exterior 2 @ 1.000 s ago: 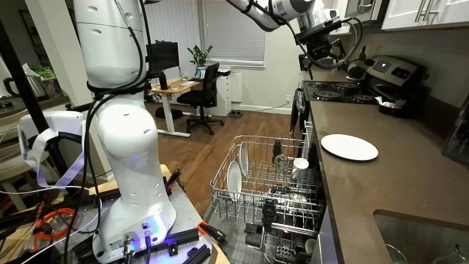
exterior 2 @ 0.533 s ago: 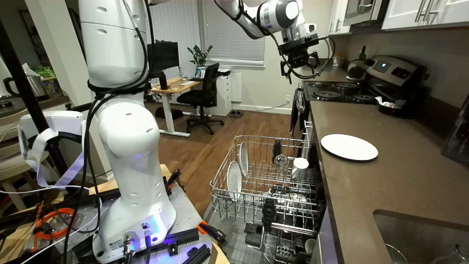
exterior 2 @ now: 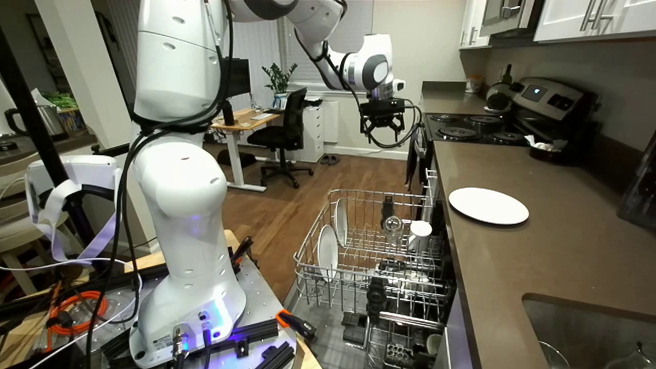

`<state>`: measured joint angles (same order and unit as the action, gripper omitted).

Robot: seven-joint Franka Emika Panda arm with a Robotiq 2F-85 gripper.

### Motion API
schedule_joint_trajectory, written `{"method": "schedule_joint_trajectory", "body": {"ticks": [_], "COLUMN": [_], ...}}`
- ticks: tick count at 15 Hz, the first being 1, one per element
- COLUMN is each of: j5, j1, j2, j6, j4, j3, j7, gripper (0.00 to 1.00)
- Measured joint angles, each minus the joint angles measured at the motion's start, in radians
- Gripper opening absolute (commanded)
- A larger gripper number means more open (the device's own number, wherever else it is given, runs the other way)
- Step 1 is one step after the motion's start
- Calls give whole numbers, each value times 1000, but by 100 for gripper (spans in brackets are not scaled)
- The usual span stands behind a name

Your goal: Put the plate on the left side of the dishwasher in line with the plate on the right

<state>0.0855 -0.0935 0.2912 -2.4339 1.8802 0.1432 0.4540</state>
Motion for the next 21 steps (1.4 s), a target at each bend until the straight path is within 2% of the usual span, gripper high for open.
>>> {"method": "schedule_joint_trajectory", "body": {"ticks": [3, 6, 15, 21], "j5": [-117, -172, -170, -99], "j1": [9, 19, 20, -57], "j2": [76, 145, 175, 230], "j6": [-111, -168, -154, -152], "j4": [20, 20, 20, 40], "j3": [42, 91, 111, 97], "j7": [13, 17, 20, -70], "gripper": [100, 100, 100, 100]}}
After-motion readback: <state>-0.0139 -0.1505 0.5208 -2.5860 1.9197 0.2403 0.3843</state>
